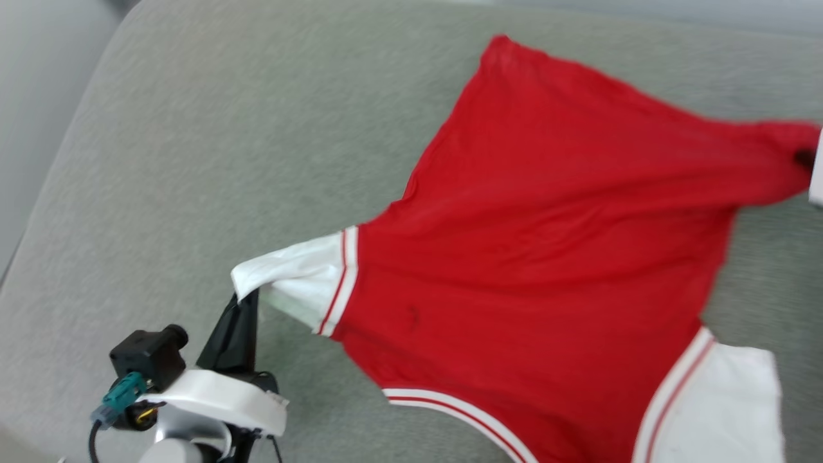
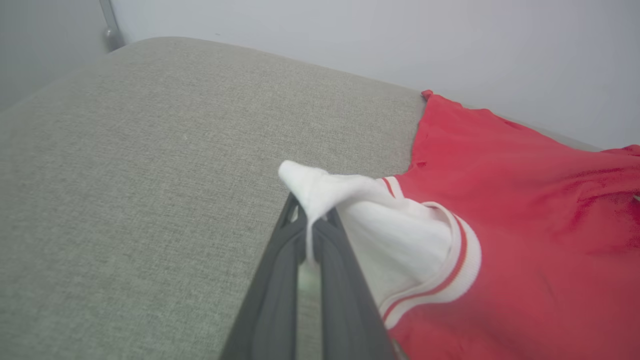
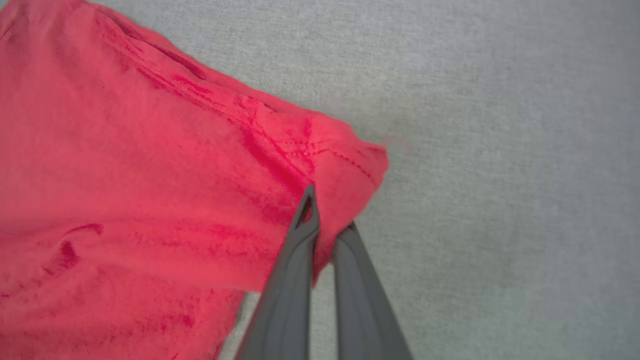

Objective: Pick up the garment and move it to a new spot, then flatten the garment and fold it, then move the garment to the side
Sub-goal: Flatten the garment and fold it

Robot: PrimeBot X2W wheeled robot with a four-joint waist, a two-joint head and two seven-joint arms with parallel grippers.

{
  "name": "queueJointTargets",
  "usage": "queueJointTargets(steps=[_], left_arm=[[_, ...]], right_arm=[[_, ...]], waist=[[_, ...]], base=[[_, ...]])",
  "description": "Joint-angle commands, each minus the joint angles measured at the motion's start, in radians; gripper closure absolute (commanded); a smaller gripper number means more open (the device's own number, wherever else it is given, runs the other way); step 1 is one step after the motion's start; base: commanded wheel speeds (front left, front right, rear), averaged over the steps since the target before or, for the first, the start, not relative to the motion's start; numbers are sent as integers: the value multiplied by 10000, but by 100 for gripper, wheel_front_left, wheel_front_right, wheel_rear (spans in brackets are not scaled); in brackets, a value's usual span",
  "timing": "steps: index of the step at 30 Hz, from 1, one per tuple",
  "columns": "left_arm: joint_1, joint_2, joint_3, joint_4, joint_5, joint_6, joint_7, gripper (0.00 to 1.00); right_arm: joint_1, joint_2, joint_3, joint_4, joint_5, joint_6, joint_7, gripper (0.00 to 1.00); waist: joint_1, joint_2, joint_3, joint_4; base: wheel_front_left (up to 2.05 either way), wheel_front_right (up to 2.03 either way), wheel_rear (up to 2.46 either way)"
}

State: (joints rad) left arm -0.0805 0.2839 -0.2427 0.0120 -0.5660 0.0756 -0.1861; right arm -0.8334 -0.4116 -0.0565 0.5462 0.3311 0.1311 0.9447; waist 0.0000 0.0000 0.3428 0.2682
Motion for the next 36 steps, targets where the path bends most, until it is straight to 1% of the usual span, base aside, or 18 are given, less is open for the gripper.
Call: queueJointTargets(steps=[1, 5, 8, 11, 15, 17, 22, 23, 24, 27, 28, 30, 32, 33, 34, 36], left_arm=[[191, 109, 104, -70, -24, 92, 56, 100], [619, 365, 370, -224, -130, 407, 364, 100], [860, 539, 551, -285, -211, 588, 606, 100], [1173, 712, 682, -318, -293, 782, 900, 100], [1485, 886, 799, -445, -343, 982, 1198, 100], [1594, 955, 813, -489, -384, 1045, 1319, 100], [1650, 1058, 795, -608, -424, 1073, 1475, 100], [1659, 1060, 805, -648, -432, 1084, 1482, 100], [1659, 1066, 819, -686, -442, 1113, 1493, 100], [1518, 1068, 784, -789, -408, 1136, 1524, 100], [1442, 1075, 769, -829, -387, 1140, 1532, 100], [1318, 1070, 725, -905, -336, 1149, 1528, 100], [1184, 1085, 664, -986, -226, 1125, 1488, 100], [1184, 1085, 664, -986, -226, 1125, 1488, 100], [1102, 1088, 635, -1029, -180, 1148, 1461, 100], [928, 1024, 560, -1147, -122, 1160, 1463, 100]], right_arm=[[498, -96, 109, -272, 167, -6, -23, 100], [2174, -257, 245, -1452, 845, -7, -108, 100], [3499, -295, 7, -2315, 1089, -7, -198, 100], [4911, 25, -410, -3100, 1308, -7, -333, 100], [6718, 515, -1170, -3924, 1313, -7, -630, 100], [7596, 810, -1530, -4218, 1227, -7, -753, 100], [9239, 1957, -2128, -4747, 1230, -7, -970, 100], [9422, 2160, -2151, -4794, 1225, -6, -1045, 73], [9514, 2335, -2144, -4881, 1262, -6, -1221, 0], [9483, 2697, -2206, -5017, 1300, -7, -2129, 0], [9331, 2697, -2213, -5097, 1201, -6, -2630, 0], [8820, 2933, -2388, -5180, 1394, -6, -3925, 0], [8460, 2905, -2401, -5149, 1293, -7, -5292, 0], [8460, 2905, -2401, -5149, 1293, -7, -5292, 0], [8227, 2938, -2360, -5039, 1345, -7, -5860, 0], [7667, 2759, -2187, -4767, 1328, -6, -6810, 0]], waist=[[0, 0, -821, -882], [0, 0, -1314, -1715], [0, 0, -1578, -2247], [0, 0, -1825, -2753], [0, 0, -2006, -3218], [0, 0, -2038, -3343], [0, 0, -1936, -3463], [0, 0, -1884, -3493], [0, 0, -1816, -3524], [0, 0, -1623, -3528], [0, 0, -1556, -3518], [0, 0, -1409, -3481], [0, 0, -1255, -3401], [0, 0, -1255, -3401], [0, 0, -1194, -3362], [0, 0, -1065, -3267]], base=[[0, 0, 0], [0, 0, 0], [0, 0, 0], [0, 0, 0], [0, 0, 0], [0, 0, 0], [0, 0, 0], [0, 0, 0], [0, 0, 0], [0, 0, 0], [0, 0, 0], [0, 0, 0], [0, 0, 0], [0, 0, 0], [0, 0, 0], [0, 0, 0]])
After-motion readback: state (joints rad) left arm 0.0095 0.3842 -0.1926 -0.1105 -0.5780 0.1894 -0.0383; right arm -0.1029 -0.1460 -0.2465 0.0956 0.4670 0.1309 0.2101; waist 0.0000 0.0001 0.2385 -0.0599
